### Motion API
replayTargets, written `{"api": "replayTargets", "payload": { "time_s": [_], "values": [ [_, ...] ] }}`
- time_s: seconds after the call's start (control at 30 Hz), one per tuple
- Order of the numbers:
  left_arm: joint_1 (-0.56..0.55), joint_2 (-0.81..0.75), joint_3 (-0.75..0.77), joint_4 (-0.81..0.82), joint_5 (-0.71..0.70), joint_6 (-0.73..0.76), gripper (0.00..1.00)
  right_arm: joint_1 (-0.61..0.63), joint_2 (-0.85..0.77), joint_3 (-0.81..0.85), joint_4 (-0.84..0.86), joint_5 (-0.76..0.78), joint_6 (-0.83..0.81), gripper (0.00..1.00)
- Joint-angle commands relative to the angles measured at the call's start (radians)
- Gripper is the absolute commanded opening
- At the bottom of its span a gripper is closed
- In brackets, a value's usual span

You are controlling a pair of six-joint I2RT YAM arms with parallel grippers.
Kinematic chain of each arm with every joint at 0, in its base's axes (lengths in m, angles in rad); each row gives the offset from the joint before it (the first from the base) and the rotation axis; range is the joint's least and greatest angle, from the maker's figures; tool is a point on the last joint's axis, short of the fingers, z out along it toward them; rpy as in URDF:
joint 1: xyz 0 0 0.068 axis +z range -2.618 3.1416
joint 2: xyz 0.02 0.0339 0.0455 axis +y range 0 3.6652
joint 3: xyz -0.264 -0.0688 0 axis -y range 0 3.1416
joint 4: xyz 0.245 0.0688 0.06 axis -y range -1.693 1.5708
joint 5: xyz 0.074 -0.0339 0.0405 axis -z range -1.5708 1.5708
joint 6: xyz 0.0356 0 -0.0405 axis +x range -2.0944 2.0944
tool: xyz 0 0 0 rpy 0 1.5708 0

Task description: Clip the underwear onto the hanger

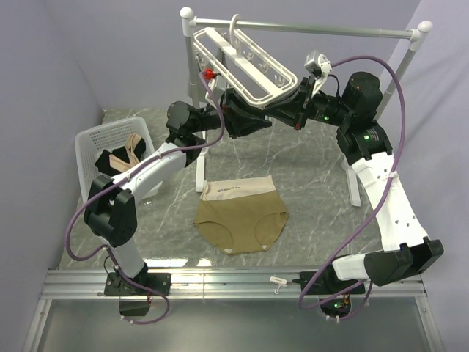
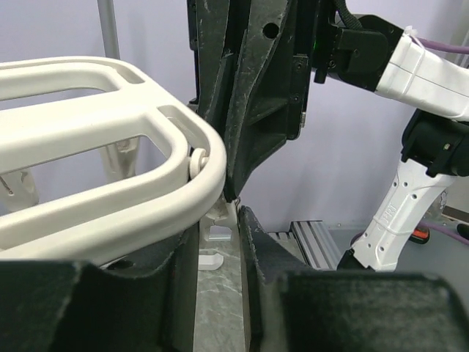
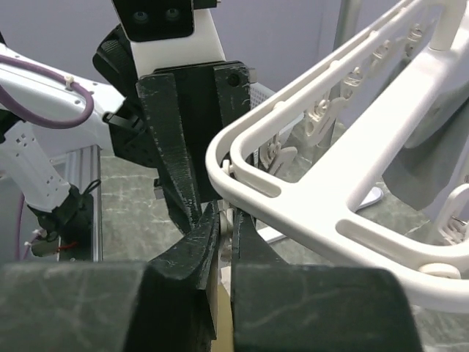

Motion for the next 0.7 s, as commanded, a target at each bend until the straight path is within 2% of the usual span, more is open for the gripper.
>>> {"api": "replayTargets", "payload": {
  "time_s": [0.0, 0.37, 0.4, 0.43, 0.53, 0.6, 0.63, 0.67],
  "values": [
    [-0.009, -0.011, 0.033, -0.009, 0.025, 0.014, 0.32, 0.013, -0.007, -0.002, 0.041, 0.011, 0.012, 0.00],
    [-0.008, -0.047, 0.023, -0.109, -0.023, 0.077, 0.49, 0.015, -0.021, -0.042, 0.085, 0.036, 0.045, 0.00],
    [-0.008, -0.049, 0.023, -0.118, -0.032, 0.080, 0.56, 0.013, -0.022, -0.042, 0.087, 0.042, 0.047, 0.00],
    [-0.006, -0.064, 0.017, -0.144, -0.038, 0.089, 0.59, 0.013, -0.022, -0.040, 0.084, 0.045, 0.045, 0.00],
    [0.020, -0.131, -0.042, -0.228, -0.058, 0.134, 0.65, 0.013, -0.027, -0.043, 0.090, 0.063, 0.050, 0.00],
    [0.035, -0.190, -0.142, -0.293, -0.073, 0.206, 0.69, 0.015, -0.030, -0.045, 0.092, 0.080, 0.053, 0.00],
    [0.050, -0.261, -0.180, -0.340, -0.084, 0.246, 0.71, 0.015, -0.033, -0.048, 0.088, 0.085, 0.055, 0.00],
    [0.055, -0.302, -0.251, -0.455, -0.104, 0.293, 0.72, 0.016, -0.033, -0.048, 0.090, 0.090, 0.048, 0.00]
  ]
}}
